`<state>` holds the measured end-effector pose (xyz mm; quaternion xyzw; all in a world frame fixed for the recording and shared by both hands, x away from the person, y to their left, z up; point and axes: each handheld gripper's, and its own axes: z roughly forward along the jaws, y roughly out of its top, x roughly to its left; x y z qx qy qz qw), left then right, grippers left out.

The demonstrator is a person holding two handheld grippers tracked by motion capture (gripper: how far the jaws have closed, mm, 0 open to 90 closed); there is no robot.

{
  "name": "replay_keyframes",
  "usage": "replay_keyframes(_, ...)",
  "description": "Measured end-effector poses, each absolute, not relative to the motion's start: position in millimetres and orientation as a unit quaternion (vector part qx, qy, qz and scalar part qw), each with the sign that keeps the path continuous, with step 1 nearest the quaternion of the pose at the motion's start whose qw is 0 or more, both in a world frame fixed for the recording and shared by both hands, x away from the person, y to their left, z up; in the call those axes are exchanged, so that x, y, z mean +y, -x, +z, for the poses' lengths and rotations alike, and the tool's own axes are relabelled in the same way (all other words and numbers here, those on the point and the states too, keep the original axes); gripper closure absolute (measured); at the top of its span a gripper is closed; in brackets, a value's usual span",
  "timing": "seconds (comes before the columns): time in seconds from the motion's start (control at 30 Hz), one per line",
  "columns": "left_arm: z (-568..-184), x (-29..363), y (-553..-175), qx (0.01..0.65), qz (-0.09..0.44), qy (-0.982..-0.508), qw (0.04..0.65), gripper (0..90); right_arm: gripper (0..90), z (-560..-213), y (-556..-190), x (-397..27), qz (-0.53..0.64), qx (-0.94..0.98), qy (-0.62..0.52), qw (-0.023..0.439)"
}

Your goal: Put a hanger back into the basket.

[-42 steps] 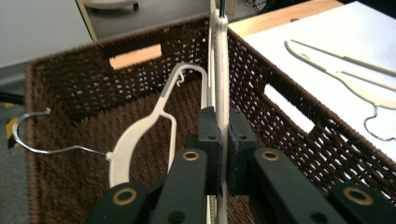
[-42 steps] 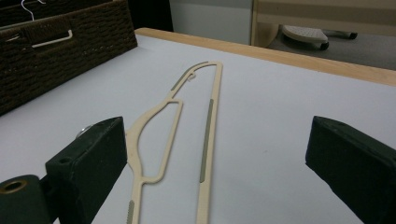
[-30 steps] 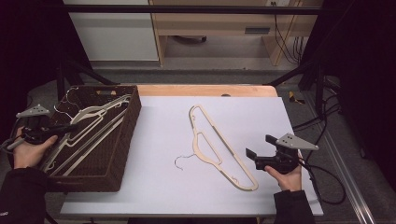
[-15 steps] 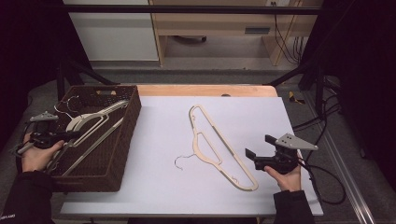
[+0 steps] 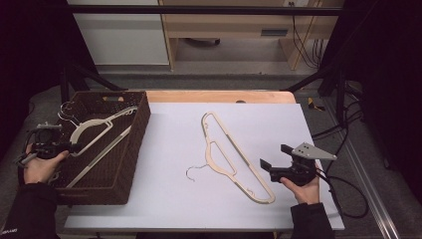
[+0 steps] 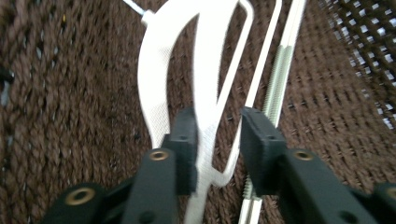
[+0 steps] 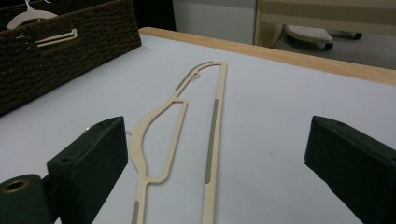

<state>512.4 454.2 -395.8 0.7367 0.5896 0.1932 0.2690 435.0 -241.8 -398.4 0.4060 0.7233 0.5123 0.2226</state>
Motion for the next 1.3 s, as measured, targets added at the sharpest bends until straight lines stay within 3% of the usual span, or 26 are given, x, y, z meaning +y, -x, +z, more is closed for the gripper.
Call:
replay_keyframes(0.23,-400,454,-515,0.607,0.192,-0.732,0.243,50.2,6.3,-399,-435,-241,0.512,0.723,-0.406,0.223)
replay_keyframes(0.5,-383,450,-507,0.595,0.213,-0.729,0.262,42.1,6.3,-399,-435,-241,0.513,0.724,-0.405,0.222)
replay_keyframes(0.8,-339,410,-479,0.521,0.261,-0.714,0.387,31.3,6.3,-397,-435,-241,0.518,0.720,-0.405,0.223)
replay_keyframes(1.0,-324,364,-463,0.449,0.256,-0.716,0.469,19.5,6.1,-395,-434,-241,0.523,0.715,-0.407,0.222)
replay_keyframes(1.3,-326,297,-450,0.375,0.241,-0.729,0.519,11.5,5.6,-393,-432,-240,0.530,0.714,-0.401,0.222)
